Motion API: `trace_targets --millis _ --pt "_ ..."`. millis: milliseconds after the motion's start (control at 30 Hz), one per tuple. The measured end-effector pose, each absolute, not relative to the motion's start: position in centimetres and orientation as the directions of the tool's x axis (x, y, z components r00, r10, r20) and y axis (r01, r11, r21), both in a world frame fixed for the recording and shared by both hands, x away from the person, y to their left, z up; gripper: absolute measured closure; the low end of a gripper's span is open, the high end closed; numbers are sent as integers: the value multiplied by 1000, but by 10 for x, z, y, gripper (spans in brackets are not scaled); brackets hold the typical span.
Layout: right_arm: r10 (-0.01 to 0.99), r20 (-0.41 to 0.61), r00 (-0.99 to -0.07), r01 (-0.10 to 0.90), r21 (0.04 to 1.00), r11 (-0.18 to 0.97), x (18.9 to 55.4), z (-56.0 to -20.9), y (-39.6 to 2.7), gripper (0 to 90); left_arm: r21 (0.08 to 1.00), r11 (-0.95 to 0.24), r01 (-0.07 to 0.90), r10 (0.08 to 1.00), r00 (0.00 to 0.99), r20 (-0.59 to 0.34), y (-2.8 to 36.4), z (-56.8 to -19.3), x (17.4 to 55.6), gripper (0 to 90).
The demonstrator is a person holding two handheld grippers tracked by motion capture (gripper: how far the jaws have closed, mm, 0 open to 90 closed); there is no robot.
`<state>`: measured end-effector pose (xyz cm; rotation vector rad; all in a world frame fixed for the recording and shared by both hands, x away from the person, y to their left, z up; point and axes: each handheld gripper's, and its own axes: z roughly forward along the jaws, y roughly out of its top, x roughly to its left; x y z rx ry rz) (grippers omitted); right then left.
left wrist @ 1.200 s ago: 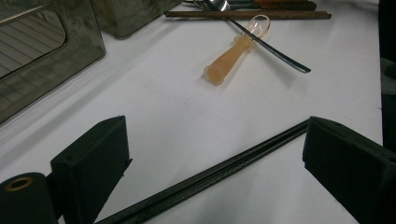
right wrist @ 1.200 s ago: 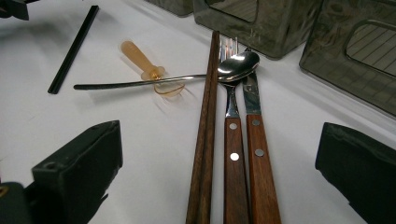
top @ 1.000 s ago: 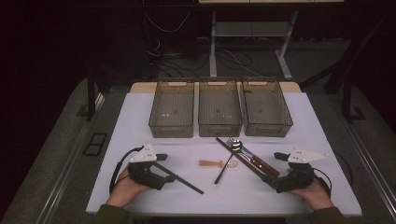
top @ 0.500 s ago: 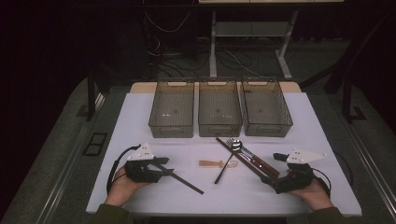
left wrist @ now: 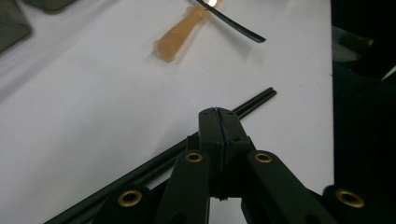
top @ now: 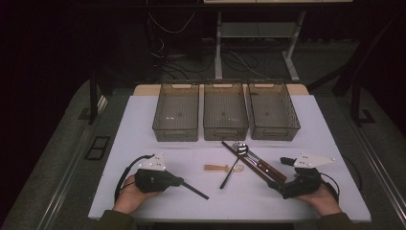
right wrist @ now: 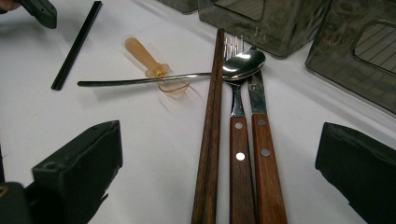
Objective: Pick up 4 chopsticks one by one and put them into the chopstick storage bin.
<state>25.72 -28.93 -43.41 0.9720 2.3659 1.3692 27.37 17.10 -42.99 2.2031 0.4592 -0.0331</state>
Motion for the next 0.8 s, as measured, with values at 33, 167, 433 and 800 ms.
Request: trace_targets --millis 33,167,433,800 --pt "650 118 -751 426 838 340 257 -434 -289 9 755 -565 332 307 934 -181 169 -430 273 890" --pt "650 117 -751 426 837 342 257 -434 -289 9 754 -576 317 279 943 -184 159 -431 271 890" --pt "651 113 -751 423 839 342 257 -434 -289 9 737 -611 290 235 955 -181 137 -436 270 890" --pt "652 114 -750 427 835 346 257 -435 -288 9 712 -653 258 202 966 -164 117 -443 266 890"
